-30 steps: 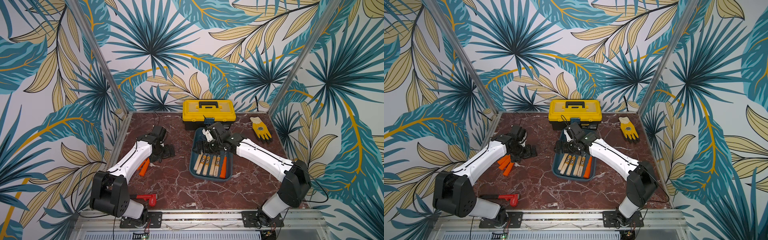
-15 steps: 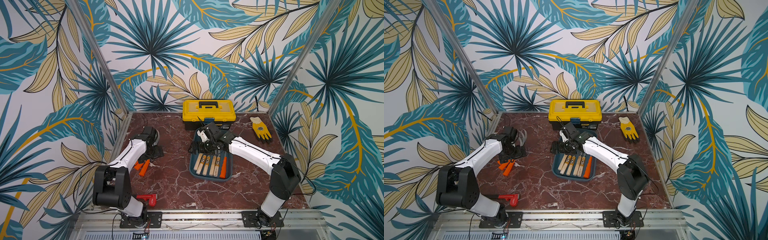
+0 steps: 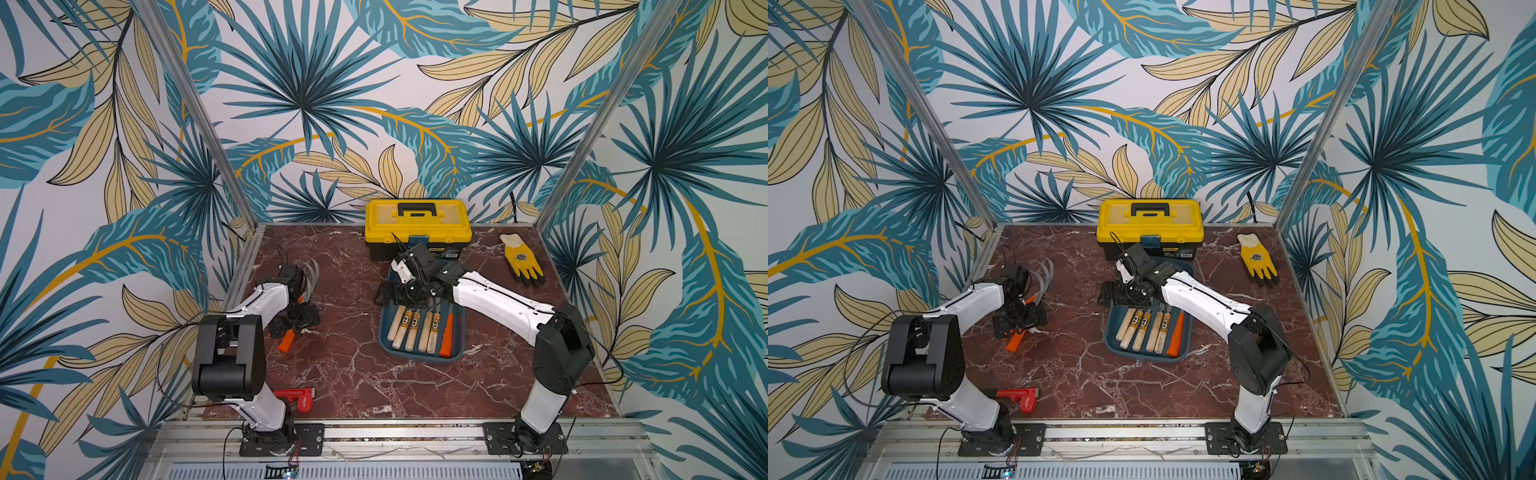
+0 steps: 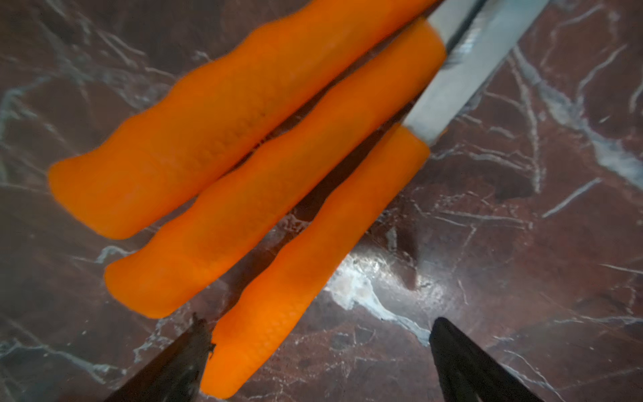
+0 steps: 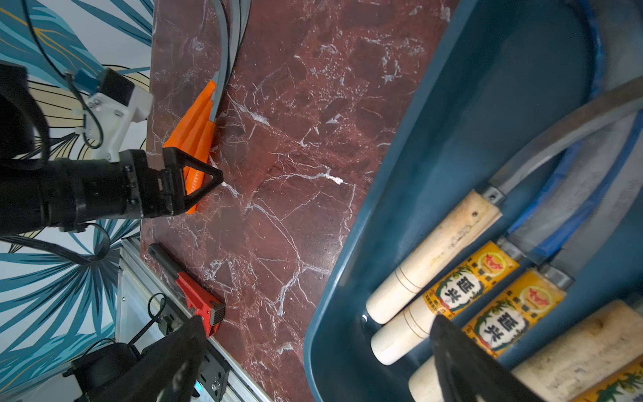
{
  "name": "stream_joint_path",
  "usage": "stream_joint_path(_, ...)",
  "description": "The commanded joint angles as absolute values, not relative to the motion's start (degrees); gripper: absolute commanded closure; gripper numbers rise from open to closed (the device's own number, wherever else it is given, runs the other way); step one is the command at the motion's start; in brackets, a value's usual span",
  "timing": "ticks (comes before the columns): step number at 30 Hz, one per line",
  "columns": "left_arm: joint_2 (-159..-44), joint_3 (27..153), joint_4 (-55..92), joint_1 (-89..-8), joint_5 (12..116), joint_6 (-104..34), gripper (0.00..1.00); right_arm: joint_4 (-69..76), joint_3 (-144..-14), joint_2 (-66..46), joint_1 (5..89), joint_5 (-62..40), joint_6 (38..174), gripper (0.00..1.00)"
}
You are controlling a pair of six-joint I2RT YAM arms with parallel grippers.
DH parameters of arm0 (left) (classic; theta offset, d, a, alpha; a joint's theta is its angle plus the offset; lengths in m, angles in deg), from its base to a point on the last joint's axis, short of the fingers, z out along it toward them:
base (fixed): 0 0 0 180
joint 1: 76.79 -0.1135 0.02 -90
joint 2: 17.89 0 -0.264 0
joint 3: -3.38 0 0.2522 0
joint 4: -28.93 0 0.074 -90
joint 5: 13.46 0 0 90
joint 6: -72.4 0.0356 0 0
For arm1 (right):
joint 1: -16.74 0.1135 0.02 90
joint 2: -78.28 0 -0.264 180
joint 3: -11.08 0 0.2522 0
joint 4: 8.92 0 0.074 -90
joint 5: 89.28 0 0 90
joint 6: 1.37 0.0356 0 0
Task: Put small sickles into storage boxes
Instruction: Pick up the sickle at the center of the board.
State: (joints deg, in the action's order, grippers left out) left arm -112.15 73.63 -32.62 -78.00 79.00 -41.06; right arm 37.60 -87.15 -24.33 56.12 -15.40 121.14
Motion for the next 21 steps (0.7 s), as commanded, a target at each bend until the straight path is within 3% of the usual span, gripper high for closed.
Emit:
stream_joint_path(1,-113.24,72.81,-29.34,-78.72,78.30,-39.23,0.00,39.02,-88.21,-24.99,56.40,-14.24,119.84,0.01)
stream_joint_path(11,-115.54,73.05,-27.63,-78.87,76.81,-38.07,0.01,40.31,-87.85,-24.11,56.23,-12.71,118.99,0.01)
stream_joint_path(21,-113.40,70.70,-27.81,-72.59,72.85,-41.21,0.19,41.48,-87.68,-22.81,55.85,-10.91,118.24,0.00)
